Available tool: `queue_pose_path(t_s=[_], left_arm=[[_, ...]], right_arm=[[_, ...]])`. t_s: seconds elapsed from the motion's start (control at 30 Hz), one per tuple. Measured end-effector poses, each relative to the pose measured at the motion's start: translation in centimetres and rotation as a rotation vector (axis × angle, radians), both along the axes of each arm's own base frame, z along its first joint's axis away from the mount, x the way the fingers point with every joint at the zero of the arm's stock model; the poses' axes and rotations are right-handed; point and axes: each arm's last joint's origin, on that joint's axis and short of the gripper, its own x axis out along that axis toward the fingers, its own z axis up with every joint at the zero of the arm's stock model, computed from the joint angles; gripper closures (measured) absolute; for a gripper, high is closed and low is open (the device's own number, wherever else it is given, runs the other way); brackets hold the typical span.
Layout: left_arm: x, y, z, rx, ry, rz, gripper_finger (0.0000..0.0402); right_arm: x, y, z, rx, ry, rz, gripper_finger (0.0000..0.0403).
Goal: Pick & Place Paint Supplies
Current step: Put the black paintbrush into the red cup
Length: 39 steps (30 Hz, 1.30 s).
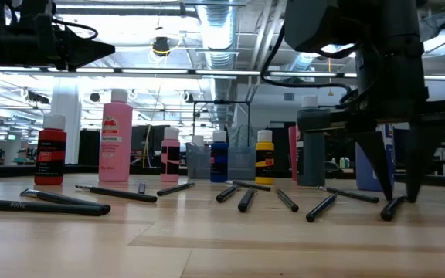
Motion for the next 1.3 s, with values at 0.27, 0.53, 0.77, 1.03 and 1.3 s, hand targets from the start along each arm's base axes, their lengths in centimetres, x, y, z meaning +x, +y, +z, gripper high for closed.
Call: queue_pose_path(t_s=[0.27,0.53,0.77,1.03,1.3], left_arm=[[0.0,0.0,0.0,0.000,0.000,0.000,0.0399],[0.0,0.0,0.0,0.000,0.000,0.000,0.0399],[0.0,0.0,0.0,0.000,0.000,0.000,0.0399],[0.0,0.0,0.0,0.000,-0.001,0.000,0.0399],[0.0,0.0,0.1,0.000,-0.005,0.000,0.0399]], right_arm=[[-0.1,0.0,0.1,-0.024,-0.006,0.015,0.0393],[-1.1,0.2,4.1,-0.149,-0.039,0.057,0.0403],[-1.3,-0.1,10.5,-0.247,-0.171,0.162,0.0401],[-1.9,-2.7,18.4,-0.523,-0.379,0.332,0.0402],[-3.2,-8.8,23.7,-0.731,-0.358,0.452,0.0402]])
